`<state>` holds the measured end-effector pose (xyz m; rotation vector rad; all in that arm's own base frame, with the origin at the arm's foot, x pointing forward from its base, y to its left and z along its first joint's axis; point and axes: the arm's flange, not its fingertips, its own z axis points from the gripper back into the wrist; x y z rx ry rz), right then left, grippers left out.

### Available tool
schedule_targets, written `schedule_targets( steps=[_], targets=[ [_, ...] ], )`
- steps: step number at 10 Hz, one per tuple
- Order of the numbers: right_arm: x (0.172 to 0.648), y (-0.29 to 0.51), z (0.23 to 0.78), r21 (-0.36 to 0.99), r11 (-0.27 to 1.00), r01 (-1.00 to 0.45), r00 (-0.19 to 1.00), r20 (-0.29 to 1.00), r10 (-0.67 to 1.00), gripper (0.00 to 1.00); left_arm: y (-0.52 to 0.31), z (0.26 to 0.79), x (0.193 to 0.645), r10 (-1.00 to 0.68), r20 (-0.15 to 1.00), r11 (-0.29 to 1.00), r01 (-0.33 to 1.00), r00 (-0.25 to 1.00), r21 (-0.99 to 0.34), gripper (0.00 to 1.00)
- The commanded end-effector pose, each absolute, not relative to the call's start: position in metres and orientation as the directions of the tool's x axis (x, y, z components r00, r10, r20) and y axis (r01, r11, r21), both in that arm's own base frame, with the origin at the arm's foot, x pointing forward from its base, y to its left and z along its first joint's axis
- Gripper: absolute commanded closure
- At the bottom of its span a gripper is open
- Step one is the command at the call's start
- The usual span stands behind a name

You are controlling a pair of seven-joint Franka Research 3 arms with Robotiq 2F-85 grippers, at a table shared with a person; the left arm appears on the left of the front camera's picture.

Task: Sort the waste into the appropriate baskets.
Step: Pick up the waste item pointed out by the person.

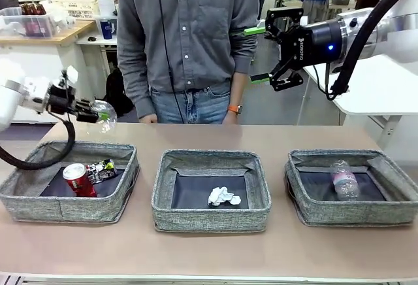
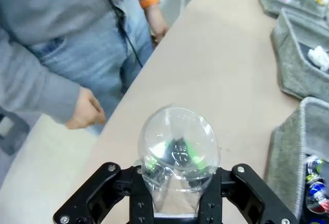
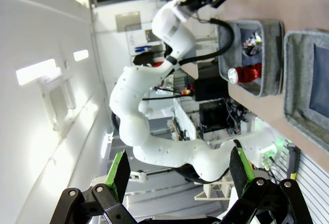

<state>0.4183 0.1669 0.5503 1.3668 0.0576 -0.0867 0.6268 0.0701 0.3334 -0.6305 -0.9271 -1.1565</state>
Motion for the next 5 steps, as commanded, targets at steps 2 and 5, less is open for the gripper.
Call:
schedule_targets(
  steps=[2, 5],
  targets=[
    [0.419, 0.168, 0.551, 0.980, 0.180, 0.082, 0.996, -0.078, -0.031, 0.00, 0.079, 0.423, 0.599, -0.454, 0.843, 0.452, 0.890, 0.288, -0.061, 1.00],
    [0.419, 0.168, 0.551, 0.980, 0.180, 0.082, 0.996, -0.078, -0.031, 0.00, 0.053, 0.502, 0.585, -0.555, 0.733, 0.378, 0.904, 0.393, -0.199, 1.00]
  ],
)
